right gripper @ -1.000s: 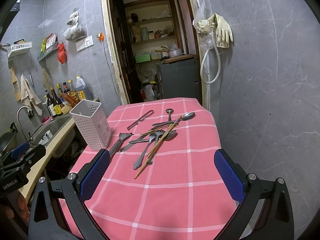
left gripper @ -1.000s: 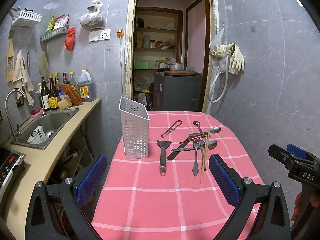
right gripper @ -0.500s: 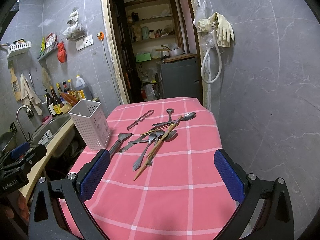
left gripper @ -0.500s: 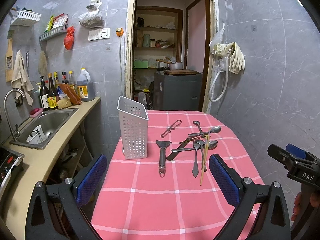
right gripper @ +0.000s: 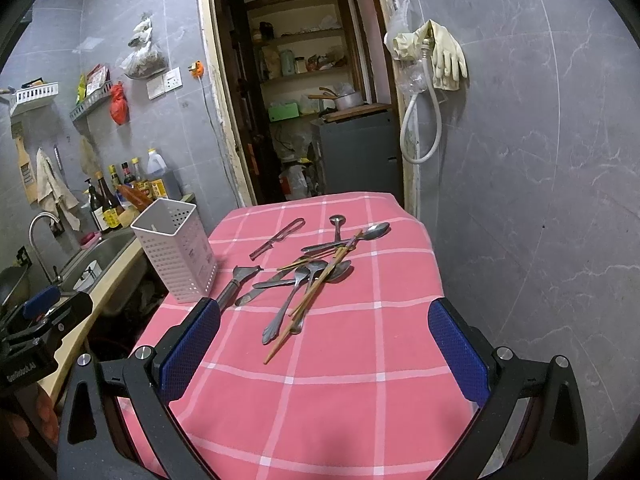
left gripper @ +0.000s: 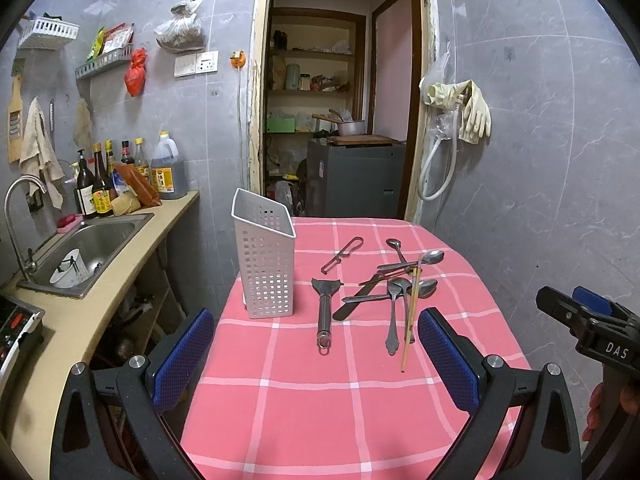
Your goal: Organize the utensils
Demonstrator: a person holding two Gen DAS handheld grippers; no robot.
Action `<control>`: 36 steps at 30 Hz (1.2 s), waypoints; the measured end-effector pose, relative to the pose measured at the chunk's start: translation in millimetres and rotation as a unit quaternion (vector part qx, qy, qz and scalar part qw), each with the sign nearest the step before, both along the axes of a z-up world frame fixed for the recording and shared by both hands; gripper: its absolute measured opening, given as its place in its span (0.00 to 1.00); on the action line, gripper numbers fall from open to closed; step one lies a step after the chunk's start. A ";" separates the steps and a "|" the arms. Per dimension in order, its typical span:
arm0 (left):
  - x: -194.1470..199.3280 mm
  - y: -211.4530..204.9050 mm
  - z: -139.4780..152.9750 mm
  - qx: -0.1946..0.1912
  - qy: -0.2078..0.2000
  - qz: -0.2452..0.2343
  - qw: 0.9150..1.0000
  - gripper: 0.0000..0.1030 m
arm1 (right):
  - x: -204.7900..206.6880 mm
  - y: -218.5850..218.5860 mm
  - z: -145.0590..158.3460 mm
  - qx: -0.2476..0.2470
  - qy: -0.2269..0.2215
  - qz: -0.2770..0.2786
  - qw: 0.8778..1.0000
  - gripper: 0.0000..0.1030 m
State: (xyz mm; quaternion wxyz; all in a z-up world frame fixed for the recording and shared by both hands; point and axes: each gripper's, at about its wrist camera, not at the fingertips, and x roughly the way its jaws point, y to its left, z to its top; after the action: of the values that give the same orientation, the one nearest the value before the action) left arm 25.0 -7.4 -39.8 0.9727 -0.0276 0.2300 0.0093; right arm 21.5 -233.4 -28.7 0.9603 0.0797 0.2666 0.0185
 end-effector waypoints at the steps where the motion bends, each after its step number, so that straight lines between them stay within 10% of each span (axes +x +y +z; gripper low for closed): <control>1: 3.6 0.3 -2.2 0.000 0.001 0.000 1.000 1.00 | 0.6 -0.1 0.4 0.000 0.001 -0.001 1.000 0.99; 36: 97.2 5.7 25.6 -0.014 -0.014 -0.071 0.997 1.00 | 70.6 -12.6 37.4 -0.026 -0.035 -0.054 0.998 0.99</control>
State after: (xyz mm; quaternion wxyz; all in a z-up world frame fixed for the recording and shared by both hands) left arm 122.1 -1.8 -14.3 0.9735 -0.0251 0.2184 -0.0637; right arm 92.1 -246.0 8.7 0.9705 0.0681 0.2283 -0.0375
